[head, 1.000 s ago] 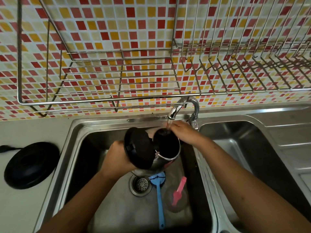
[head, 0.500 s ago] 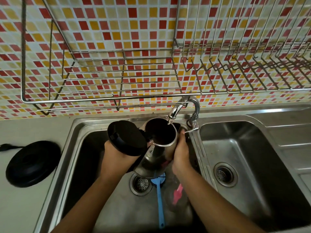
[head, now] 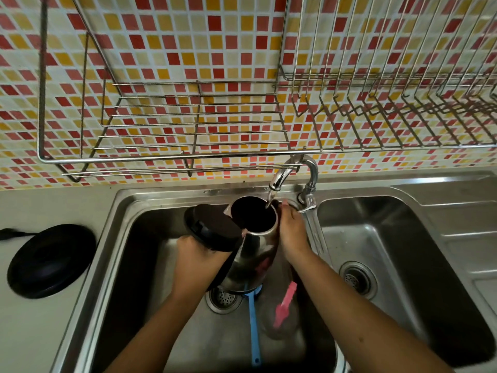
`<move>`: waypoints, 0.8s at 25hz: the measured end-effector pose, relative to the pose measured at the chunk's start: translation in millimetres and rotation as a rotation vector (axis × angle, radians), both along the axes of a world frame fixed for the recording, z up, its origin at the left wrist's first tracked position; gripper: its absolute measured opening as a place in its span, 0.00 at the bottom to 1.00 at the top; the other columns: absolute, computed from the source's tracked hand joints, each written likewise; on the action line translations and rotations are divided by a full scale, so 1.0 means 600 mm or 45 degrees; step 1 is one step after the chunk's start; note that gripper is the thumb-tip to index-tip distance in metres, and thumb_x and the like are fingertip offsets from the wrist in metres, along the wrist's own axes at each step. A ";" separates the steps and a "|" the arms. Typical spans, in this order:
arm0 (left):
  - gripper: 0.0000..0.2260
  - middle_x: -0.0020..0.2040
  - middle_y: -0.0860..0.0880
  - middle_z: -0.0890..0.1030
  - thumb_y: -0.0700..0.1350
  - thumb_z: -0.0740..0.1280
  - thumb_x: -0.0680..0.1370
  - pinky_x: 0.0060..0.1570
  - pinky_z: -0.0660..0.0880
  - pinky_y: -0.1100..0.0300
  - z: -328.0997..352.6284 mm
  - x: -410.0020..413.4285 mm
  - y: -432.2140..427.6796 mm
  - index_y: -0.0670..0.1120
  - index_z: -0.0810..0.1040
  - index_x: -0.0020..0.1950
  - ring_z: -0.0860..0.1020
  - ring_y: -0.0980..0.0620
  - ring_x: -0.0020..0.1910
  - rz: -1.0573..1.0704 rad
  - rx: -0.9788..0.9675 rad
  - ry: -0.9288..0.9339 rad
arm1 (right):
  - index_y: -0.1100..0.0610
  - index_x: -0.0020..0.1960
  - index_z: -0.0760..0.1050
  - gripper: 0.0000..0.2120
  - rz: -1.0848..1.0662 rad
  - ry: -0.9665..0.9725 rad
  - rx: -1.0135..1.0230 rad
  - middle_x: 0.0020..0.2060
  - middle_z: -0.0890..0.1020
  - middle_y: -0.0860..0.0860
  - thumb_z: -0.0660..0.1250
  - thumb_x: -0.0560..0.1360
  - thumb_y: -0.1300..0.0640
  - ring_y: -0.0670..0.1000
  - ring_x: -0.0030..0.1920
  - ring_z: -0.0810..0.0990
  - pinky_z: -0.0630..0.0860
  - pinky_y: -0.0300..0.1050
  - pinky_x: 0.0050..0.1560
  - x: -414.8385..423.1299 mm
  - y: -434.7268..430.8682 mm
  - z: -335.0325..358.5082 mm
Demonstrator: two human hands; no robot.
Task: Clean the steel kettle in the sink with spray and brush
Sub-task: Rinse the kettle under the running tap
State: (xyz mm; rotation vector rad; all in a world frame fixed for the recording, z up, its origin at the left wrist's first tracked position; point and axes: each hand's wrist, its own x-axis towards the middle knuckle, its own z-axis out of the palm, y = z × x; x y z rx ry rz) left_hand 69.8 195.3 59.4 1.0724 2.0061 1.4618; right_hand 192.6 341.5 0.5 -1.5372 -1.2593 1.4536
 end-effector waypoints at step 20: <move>0.14 0.39 0.66 0.83 0.47 0.80 0.62 0.38 0.74 0.76 -0.030 -0.005 -0.075 0.60 0.81 0.41 0.80 0.69 0.42 -0.118 -0.002 -0.123 | 0.54 0.58 0.75 0.13 -0.007 -0.017 0.210 0.54 0.74 0.50 0.62 0.78 0.49 0.52 0.57 0.76 0.71 0.33 0.57 0.080 -0.069 0.048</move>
